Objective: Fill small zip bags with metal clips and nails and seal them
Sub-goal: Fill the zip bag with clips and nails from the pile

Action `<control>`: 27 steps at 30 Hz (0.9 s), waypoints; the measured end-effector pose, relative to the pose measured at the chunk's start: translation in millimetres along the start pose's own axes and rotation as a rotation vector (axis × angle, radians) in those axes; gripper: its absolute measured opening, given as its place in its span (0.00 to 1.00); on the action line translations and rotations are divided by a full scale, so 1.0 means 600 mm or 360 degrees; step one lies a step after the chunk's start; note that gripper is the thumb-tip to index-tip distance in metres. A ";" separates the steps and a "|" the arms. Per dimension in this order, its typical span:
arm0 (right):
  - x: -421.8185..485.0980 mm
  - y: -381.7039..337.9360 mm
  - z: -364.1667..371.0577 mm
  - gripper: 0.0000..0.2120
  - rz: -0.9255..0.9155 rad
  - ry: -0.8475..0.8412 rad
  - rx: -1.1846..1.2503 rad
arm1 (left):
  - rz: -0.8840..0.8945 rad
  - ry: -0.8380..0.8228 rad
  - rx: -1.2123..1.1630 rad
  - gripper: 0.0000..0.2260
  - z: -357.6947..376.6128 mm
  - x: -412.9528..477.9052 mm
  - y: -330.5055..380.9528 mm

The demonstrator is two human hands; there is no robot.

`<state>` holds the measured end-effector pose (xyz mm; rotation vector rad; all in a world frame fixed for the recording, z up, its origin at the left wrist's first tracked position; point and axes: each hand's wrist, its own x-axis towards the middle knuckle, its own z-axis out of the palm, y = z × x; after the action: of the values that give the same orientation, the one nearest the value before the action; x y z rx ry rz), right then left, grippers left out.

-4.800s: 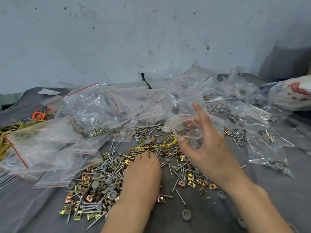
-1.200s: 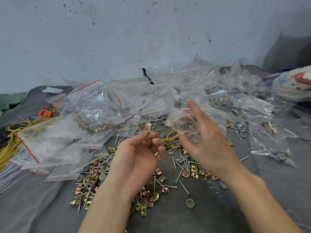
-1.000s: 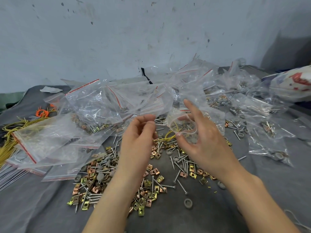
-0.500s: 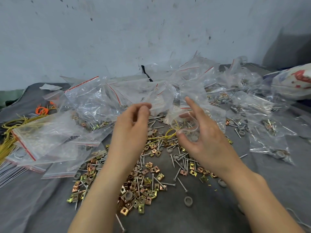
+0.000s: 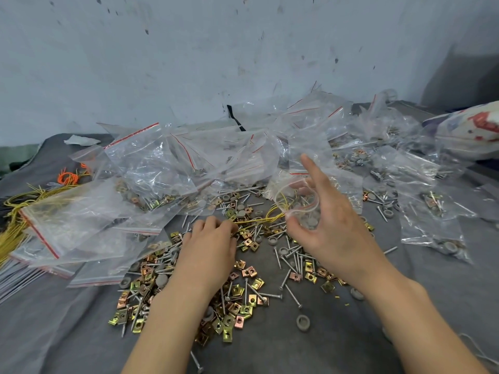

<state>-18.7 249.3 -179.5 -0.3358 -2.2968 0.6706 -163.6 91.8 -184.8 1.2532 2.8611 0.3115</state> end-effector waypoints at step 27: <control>0.001 -0.001 -0.014 0.39 0.0022 -0.0008 -0.0004 | -0.0260 0.0418 -0.0248 0.09 0.008 0.034 -0.009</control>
<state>-13.1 252.1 -173.9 -0.3521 -2.3022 0.6763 -180.9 104.0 -189.1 1.0130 3.0543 0.7299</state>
